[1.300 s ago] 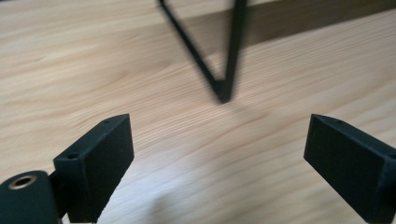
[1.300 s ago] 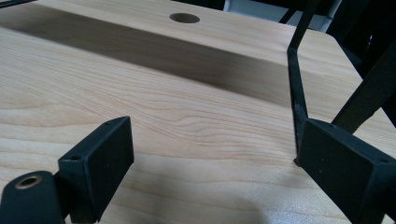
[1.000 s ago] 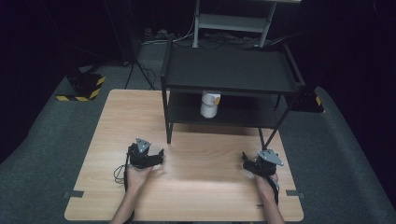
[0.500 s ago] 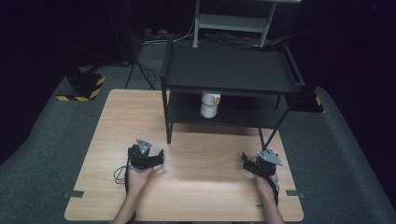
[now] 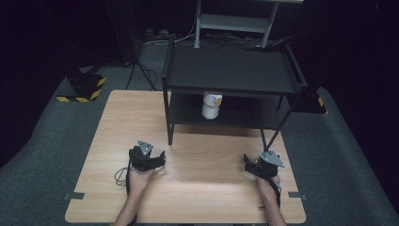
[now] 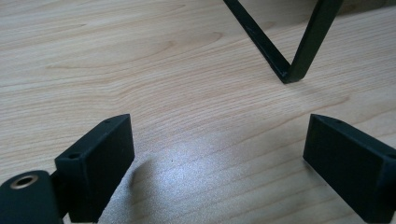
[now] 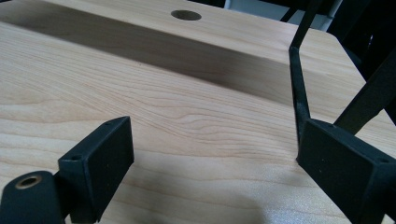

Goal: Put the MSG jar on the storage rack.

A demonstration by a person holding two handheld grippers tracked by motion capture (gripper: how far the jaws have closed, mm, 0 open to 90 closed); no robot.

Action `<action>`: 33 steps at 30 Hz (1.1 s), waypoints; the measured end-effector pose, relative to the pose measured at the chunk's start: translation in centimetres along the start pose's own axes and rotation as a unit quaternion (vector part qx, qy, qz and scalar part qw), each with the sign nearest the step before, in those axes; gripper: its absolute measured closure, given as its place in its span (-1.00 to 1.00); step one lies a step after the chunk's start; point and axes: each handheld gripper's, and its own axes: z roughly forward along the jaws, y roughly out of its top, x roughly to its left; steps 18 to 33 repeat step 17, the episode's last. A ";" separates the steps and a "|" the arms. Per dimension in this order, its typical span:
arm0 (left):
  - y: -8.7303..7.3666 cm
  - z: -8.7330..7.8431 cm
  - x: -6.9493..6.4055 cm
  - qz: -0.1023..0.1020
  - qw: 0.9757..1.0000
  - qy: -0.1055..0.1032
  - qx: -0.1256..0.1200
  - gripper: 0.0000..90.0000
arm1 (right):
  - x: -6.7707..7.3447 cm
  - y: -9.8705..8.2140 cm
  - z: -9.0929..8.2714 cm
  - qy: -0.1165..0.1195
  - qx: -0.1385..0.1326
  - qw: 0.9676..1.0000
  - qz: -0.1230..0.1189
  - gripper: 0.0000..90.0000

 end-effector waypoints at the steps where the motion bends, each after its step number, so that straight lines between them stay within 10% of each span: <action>1: 0.0 0.0 0.0 0.000 1.000 0.000 0.000 -0.80 | 0.0 0.0 0.0 0.000 0.000 1.000 0.000 -0.77; 33: 0.0 0.0 -0.2 0.002 1.000 0.006 0.002 -0.80 | 0.0 0.0 0.0 0.002 0.000 1.000 -0.003 -0.77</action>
